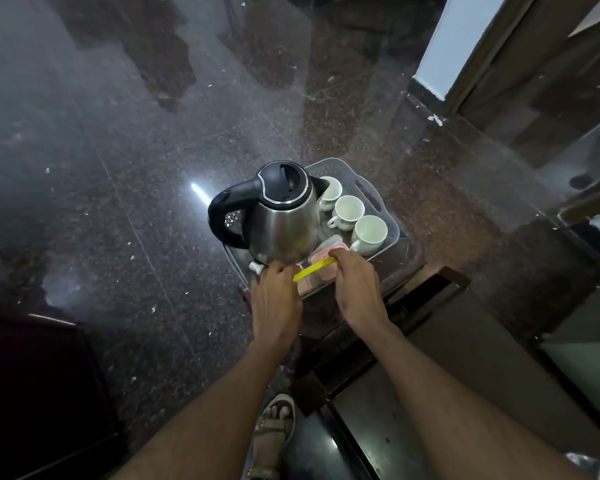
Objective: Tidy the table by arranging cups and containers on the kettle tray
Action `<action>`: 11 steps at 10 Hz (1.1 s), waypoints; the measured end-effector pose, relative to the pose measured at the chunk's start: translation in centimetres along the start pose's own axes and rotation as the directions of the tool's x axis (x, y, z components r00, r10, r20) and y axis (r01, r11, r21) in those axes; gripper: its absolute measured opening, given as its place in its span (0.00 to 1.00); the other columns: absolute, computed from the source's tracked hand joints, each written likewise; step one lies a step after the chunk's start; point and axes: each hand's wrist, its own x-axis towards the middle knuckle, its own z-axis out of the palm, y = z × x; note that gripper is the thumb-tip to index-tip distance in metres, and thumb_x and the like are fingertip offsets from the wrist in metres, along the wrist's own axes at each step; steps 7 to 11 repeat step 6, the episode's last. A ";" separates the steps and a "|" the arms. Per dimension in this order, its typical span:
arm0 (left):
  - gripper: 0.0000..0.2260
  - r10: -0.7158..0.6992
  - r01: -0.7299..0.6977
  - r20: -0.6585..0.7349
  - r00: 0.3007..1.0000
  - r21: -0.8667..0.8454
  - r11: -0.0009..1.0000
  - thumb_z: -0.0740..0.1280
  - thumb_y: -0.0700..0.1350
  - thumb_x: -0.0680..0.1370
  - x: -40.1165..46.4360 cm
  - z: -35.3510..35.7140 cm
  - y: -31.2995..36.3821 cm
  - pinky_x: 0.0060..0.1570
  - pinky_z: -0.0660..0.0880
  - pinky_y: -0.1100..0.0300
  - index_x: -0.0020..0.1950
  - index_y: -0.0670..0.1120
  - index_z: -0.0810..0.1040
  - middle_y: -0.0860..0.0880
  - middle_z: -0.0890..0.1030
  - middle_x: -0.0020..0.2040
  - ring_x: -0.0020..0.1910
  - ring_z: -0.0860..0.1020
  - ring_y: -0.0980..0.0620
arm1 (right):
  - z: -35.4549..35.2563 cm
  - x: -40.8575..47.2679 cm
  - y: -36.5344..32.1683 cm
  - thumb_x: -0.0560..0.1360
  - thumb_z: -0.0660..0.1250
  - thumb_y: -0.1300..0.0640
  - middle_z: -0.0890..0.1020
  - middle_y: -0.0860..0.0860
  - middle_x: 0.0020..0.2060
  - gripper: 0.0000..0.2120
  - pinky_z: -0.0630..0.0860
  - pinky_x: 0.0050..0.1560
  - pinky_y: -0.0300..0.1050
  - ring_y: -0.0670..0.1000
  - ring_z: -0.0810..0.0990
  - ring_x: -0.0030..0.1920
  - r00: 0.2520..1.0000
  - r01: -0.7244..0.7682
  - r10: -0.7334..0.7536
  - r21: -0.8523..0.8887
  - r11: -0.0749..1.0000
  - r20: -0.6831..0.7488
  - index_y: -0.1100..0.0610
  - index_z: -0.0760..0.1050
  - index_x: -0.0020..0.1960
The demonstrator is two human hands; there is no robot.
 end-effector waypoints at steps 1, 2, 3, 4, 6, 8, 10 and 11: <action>0.18 0.000 0.001 0.028 1.000 -0.011 1.000 0.67 0.38 0.79 0.2 0.5 -0.4 0.58 0.73 0.46 0.66 0.52 0.83 0.48 0.79 0.57 0.58 0.79 0.42 | 0.3 0.0 0.0 0.74 0.58 0.62 0.85 0.53 0.53 0.17 0.62 0.48 0.29 0.54 0.81 0.54 0.999 0.030 -0.030 0.010 0.999 -0.012 0.53 0.82 0.57; 0.19 0.015 -0.015 0.039 0.999 -0.001 1.000 0.67 0.37 0.78 0.3 0.8 -0.6 0.57 0.73 0.46 0.67 0.52 0.83 0.47 0.79 0.56 0.57 0.79 0.41 | 0.7 -0.1 0.1 0.75 0.61 0.64 0.85 0.50 0.50 0.16 0.61 0.48 0.19 0.41 0.74 0.46 0.999 0.038 -0.037 0.031 0.999 -0.034 0.49 0.82 0.55; 0.19 0.016 -0.016 0.025 1.000 -0.003 1.000 0.67 0.36 0.78 0.6 1.1 -0.8 0.58 0.73 0.46 0.66 0.52 0.83 0.48 0.78 0.56 0.57 0.79 0.41 | 0.9 0.2 0.5 0.77 0.63 0.65 0.81 0.40 0.41 0.17 0.59 0.48 0.13 0.32 0.68 0.42 0.998 0.041 -0.039 0.040 0.998 -0.049 0.45 0.79 0.55; 0.18 0.023 -0.023 0.014 1.000 0.028 0.999 0.68 0.38 0.79 -0.1 1.1 -0.7 0.59 0.70 0.47 0.66 0.53 0.82 0.49 0.78 0.57 0.58 0.78 0.43 | 0.5 -0.6 0.8 0.81 0.60 0.63 0.78 0.37 0.44 0.20 0.64 0.53 0.18 0.22 0.72 0.51 0.999 0.035 -0.036 0.086 0.996 0.017 0.38 0.76 0.59; 0.13 0.127 -0.121 -0.124 0.984 0.057 0.991 0.70 0.43 0.78 -0.8 -1.2 -1.0 0.53 0.63 0.50 0.62 0.52 0.81 0.50 0.79 0.58 0.58 0.76 0.44 | -4.3 -2.7 2.2 0.79 0.57 0.69 0.79 0.53 0.68 0.25 0.69 0.72 0.49 0.56 0.76 0.67 1.000 -0.008 0.008 -0.001 1.000 -0.016 0.57 0.73 0.74; 0.13 0.127 -0.121 -0.124 0.984 0.057 0.991 0.70 0.43 0.78 -0.8 -1.2 -1.0 0.53 0.63 0.50 0.62 0.52 0.81 0.50 0.79 0.58 0.58 0.76 0.44 | -4.3 -2.7 2.2 0.79 0.57 0.69 0.79 0.53 0.68 0.25 0.69 0.72 0.49 0.56 0.76 0.67 1.000 -0.008 0.008 -0.001 1.000 -0.016 0.57 0.73 0.74; 0.13 0.127 -0.121 -0.124 0.984 0.057 0.991 0.70 0.43 0.78 -0.8 -1.2 -1.0 0.53 0.63 0.50 0.62 0.52 0.81 0.50 0.79 0.58 0.58 0.76 0.44 | -4.3 -2.7 2.2 0.79 0.57 0.69 0.79 0.53 0.68 0.25 0.69 0.72 0.49 0.56 0.76 0.67 1.000 -0.008 0.008 -0.001 1.000 -0.016 0.57 0.73 0.74; 0.13 0.127 -0.121 -0.124 0.984 0.057 0.991 0.70 0.43 0.78 -0.8 -1.2 -1.0 0.53 0.63 0.50 0.62 0.52 0.81 0.50 0.79 0.58 0.58 0.76 0.44 | -4.3 -2.7 2.2 0.79 0.57 0.69 0.79 0.53 0.68 0.25 0.69 0.72 0.49 0.56 0.76 0.67 1.000 -0.008 0.008 -0.001 1.000 -0.016 0.57 0.73 0.74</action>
